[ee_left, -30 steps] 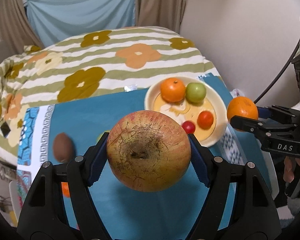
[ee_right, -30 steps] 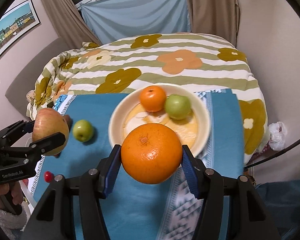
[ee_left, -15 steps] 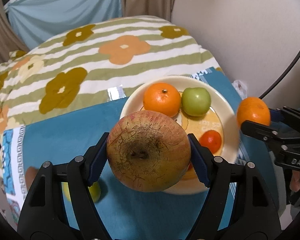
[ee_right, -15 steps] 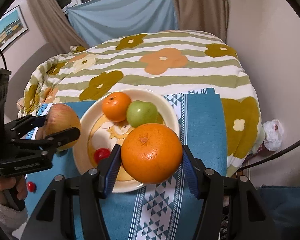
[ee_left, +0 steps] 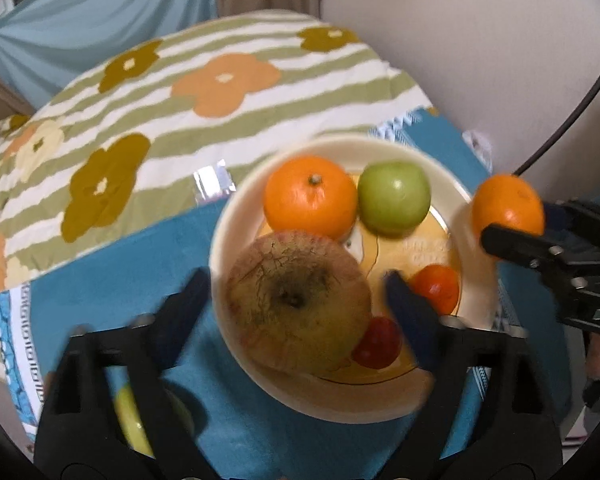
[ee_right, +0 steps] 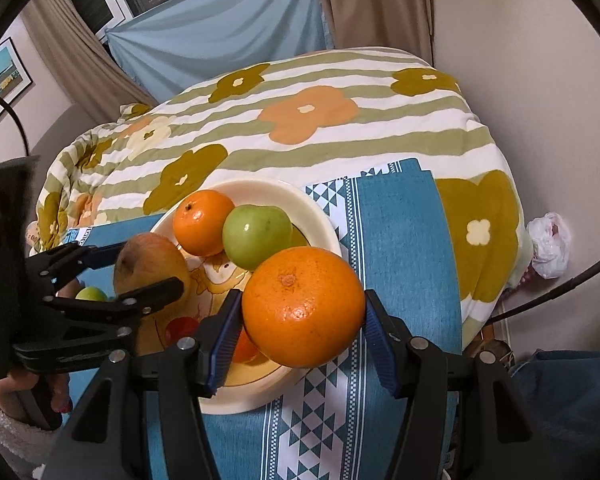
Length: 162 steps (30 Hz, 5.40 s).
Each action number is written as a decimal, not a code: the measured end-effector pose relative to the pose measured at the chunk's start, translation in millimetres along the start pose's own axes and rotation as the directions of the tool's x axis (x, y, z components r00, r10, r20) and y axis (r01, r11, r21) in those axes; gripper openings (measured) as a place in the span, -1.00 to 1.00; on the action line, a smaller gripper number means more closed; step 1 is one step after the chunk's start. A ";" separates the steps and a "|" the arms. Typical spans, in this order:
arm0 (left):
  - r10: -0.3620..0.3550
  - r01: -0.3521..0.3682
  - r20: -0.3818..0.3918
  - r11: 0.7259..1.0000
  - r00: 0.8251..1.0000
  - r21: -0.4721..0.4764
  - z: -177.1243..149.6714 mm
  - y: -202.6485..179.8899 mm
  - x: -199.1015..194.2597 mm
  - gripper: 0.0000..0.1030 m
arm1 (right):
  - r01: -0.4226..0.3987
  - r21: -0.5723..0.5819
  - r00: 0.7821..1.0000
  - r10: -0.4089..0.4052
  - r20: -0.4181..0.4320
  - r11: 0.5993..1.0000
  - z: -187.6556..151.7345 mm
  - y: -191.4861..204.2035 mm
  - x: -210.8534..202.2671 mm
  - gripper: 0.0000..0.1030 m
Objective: Organize fruits
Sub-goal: 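Carry the apple and orange into the cream bowl and release both, then move both tools toward the tangerine and green apple on the cloth, then grasp the tangerine with the left tool while the right tool grasps the green apple, then carry the tangerine and green apple into the cream bowl and release both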
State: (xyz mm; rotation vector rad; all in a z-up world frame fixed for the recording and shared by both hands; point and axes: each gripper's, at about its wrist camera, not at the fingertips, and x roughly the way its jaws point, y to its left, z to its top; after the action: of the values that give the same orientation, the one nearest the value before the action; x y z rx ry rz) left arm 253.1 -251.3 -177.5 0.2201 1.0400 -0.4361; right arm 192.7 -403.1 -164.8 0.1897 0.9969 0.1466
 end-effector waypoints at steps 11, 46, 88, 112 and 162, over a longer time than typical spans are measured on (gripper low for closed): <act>0.029 -0.027 0.040 0.999 0.999 -0.047 3.1 16.3 -31.7 1.00 | -0.007 -0.037 1.000 0.006 -0.005 0.999 7.5 1.6 -1.3 0.06; 0.117 -0.101 0.063 0.971 0.991 -0.218 -79.1 13.8 -103.1 1.00 | -0.061 -0.198 0.994 0.076 0.073 0.978 -4.1 13.5 -25.7 1.00; 0.249 -0.207 0.014 0.834 0.968 -0.511 -218.8 147.5 -179.5 1.00 | -0.195 -0.447 0.978 0.204 -0.028 0.873 -26.8 203.2 -18.8 1.00; 0.185 -0.210 -0.100 0.874 0.978 -0.438 -206.9 153.5 -77.7 0.06 | -0.200 -0.579 0.976 0.110 -0.187 0.791 -31.0 233.7 80.1 0.75; 0.281 -0.253 0.016 0.887 0.960 -0.385 -173.0 115.2 -150.8 -0.20 | -0.240 -0.529 0.971 0.209 -0.120 0.814 -31.5 201.4 14.7 0.00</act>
State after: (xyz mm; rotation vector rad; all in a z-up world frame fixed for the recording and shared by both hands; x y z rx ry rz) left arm 104.4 -46.3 -135.3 -0.0021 0.9861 0.0141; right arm 166.8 -201.0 -148.2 -0.2212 0.9499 0.6488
